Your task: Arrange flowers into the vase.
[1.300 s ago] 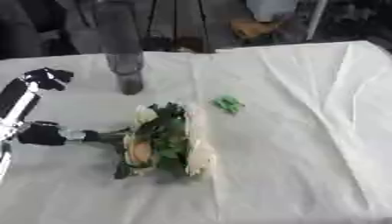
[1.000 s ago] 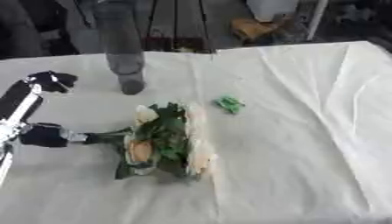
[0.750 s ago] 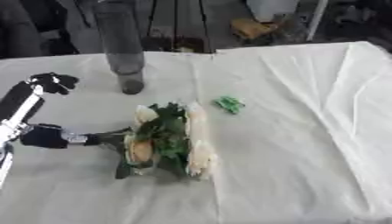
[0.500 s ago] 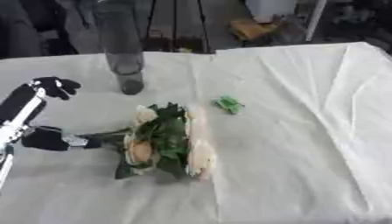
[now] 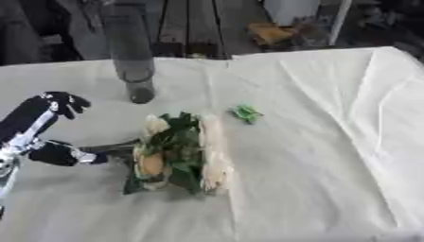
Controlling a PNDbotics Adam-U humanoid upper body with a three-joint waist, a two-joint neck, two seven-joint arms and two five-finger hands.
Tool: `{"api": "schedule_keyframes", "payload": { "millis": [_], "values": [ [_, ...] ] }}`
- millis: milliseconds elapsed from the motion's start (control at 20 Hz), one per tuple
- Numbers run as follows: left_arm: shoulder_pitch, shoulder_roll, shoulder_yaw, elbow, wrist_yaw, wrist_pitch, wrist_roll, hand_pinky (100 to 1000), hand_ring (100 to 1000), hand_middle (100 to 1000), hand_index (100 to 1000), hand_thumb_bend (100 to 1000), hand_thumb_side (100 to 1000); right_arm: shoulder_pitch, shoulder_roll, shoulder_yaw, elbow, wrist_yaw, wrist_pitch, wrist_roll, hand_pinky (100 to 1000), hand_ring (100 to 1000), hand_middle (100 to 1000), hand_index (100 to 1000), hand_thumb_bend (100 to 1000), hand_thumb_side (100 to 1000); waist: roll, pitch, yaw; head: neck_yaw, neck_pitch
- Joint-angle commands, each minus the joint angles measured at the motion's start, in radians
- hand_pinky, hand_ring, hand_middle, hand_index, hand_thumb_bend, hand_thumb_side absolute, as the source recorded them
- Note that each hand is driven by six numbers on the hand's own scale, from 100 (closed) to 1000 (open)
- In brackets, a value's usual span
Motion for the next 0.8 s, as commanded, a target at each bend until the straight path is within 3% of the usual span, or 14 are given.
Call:
{"api": "schedule_keyframes", "payload": {
  "millis": [50, 350, 800],
  "values": [
    [-0.021, 0.024, -0.014, 0.009, -0.012, -0.013, -0.019, 705, 599, 606, 768, 823, 248, -0.017, -0.020, -0.006, -0.008, -0.008, 0.000, 0.004, 792, 837, 879, 948, 193, 477, -0.001, -0.011, -0.002, 0.002, 0.001],
    [-0.020, 0.013, -0.050, 0.034, -0.014, -0.024, -0.015, 685, 568, 580, 750, 732, 212, -0.020, -0.018, -0.005, -0.008, -0.008, 0.000, 0.005, 792, 839, 879, 951, 197, 478, -0.001, -0.009, -0.003, 0.004, 0.000],
    [-0.017, -0.010, -0.075, 0.087, -0.031, -0.013, 0.026, 679, 553, 568, 742, 692, 199, -0.019, -0.014, -0.006, -0.009, -0.008, 0.000, 0.004, 793, 840, 881, 952, 198, 479, -0.002, -0.007, -0.004, 0.010, -0.001]
  ]
}}
